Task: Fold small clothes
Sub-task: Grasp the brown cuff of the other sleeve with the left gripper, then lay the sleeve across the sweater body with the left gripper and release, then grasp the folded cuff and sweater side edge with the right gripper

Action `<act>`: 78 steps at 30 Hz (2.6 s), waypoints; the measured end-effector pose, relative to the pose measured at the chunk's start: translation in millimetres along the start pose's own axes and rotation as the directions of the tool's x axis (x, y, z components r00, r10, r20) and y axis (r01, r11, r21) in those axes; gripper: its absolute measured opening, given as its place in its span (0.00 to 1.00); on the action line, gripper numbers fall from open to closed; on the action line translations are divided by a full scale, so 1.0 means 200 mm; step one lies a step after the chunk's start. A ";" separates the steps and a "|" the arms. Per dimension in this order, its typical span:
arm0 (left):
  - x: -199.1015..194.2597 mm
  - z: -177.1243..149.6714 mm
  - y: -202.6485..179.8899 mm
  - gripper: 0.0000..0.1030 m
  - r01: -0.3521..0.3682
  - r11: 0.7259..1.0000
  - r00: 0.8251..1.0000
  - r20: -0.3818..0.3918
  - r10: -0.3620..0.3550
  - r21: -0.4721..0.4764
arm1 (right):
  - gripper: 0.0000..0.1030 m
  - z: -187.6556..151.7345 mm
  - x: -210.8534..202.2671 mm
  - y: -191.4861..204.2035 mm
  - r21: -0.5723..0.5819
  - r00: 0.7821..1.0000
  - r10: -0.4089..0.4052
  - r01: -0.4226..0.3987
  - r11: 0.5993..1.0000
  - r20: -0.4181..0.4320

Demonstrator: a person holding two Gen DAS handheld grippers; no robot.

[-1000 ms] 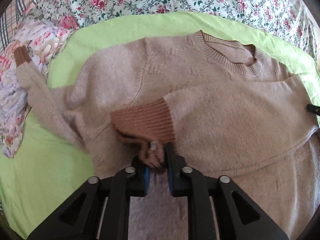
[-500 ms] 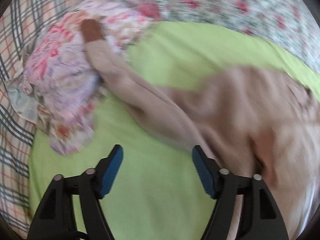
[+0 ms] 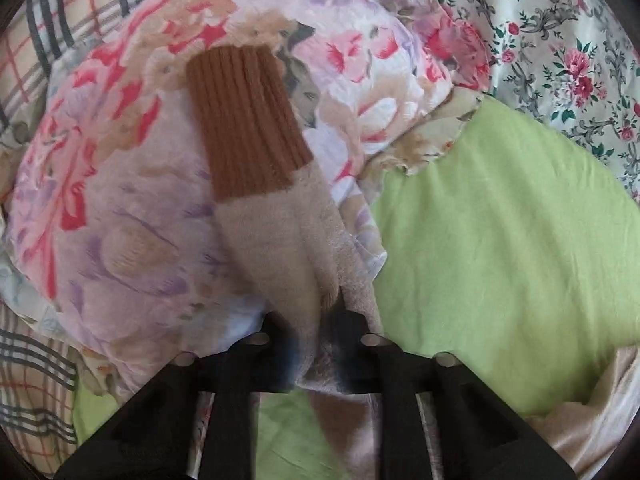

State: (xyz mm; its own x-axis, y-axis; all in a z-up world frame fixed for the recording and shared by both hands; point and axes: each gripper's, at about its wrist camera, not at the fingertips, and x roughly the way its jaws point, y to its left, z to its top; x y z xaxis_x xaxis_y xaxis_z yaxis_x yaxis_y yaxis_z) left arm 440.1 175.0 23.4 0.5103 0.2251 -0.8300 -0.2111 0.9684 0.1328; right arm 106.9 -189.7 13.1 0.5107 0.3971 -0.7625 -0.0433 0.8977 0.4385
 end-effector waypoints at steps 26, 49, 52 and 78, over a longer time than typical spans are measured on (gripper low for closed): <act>-0.92 -1.35 -1.36 0.20 0.263 0.650 0.897 0.068 -0.437 0.713 | 0.50 -0.14 -0.36 -0.45 0.320 0.983 -0.096 0.041 0.946 0.157; -0.55 -1.12 -0.43 0.69 0.222 0.912 0.968 0.030 -0.247 0.346 | 0.50 0.62 0.27 0.21 0.039 0.991 0.071 -0.076 0.996 0.112; -0.50 -1.10 -0.44 0.69 0.241 0.920 0.967 0.006 -0.256 0.310 | 0.37 0.66 0.41 0.25 0.014 0.997 0.046 -0.047 0.999 0.067; -0.43 -1.01 -0.47 0.69 0.213 0.947 0.977 -0.041 -0.210 0.239 | 0.19 0.07 -0.19 -0.59 0.456 0.967 -0.144 0.033 0.889 0.211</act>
State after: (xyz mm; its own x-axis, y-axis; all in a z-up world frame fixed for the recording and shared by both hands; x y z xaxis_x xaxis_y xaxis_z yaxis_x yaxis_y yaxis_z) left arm 246.4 43.4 -26.9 0.5089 0.0124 -0.8608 0.1083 0.9910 0.0783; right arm 105.2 -314.2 -3.3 0.6812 0.2141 -0.7001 0.3699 0.7246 0.5815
